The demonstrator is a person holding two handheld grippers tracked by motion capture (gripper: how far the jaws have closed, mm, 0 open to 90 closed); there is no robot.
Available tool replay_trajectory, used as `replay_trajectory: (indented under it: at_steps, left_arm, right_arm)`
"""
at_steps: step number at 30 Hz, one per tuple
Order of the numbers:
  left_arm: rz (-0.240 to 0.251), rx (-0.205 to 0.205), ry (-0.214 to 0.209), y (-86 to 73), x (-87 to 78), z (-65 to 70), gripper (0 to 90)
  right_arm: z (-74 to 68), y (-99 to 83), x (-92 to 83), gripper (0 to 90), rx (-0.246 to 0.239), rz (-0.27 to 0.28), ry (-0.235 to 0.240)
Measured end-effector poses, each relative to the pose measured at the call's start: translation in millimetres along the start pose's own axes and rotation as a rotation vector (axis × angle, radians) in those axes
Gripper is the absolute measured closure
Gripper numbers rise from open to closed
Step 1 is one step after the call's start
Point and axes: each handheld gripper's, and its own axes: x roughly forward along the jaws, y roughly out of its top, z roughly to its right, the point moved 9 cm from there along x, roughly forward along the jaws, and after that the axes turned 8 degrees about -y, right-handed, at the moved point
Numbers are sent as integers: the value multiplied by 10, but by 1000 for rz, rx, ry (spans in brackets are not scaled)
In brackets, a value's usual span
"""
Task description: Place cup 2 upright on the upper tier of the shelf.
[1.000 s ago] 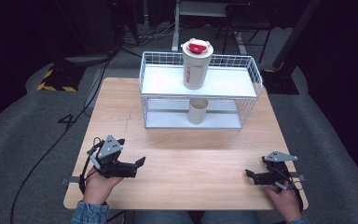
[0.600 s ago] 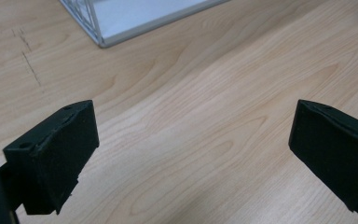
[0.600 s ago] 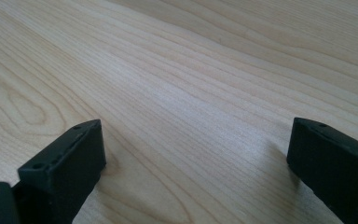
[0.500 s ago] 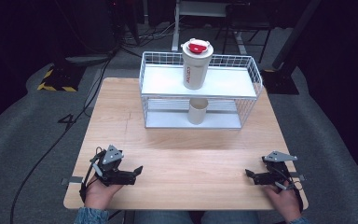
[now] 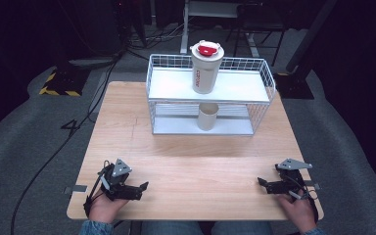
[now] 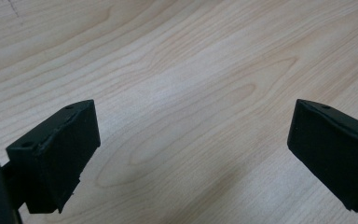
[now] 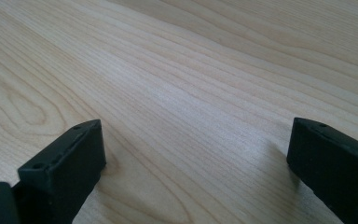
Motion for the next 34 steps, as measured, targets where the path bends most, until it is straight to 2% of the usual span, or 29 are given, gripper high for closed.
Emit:
replay_trajectory:
  at_steps: [3, 6, 7, 11, 15, 16, 18, 20, 26, 34]
  left_arm:
    - [-18, 12, 16, -29, 29, -8, 31]
    - [-30, 44, 36, -42, 59, -28, 35]
    - [-28, 37, 33, -45, 70, -26, 37]
    - [-7, 50, 73, -46, 98, -83, 49]
    - [14, 33, 74, -79, 145, -109, 49]
    - [10, 20, 71, -97, 161, -116, 49]
    - [-6, 7, 96, -130, 186, -167, 48]
    - [-22, -17, 87, -141, 205, -188, 58]
    - [-41, -27, 89, -123, 241, -214, 3]
    - [-37, -37, 92, -105, 251, -234, 4]
  right_arm:
    - [0, 0, 0, 44, 0, 0, 0]
    - [0, 0, 0, 44, 0, 0, 0]
    - [0, 0, 0, 44, 0, 0, 0]
    - [0, 0, 0, 44, 0, 0, 0]
    - [0, 0, 0, 44, 0, 0, 0]
    - [0, 0, 0, 44, 0, 0, 0]
    - [0, 0, 0, 44, 0, 0, 0]
    - [0, 0, 0, 44, 0, 0, 0]
    - [0, 0, 0, 44, 0, 0, 0]
    - [3, -2, 4, 28, 6, -6, -5]
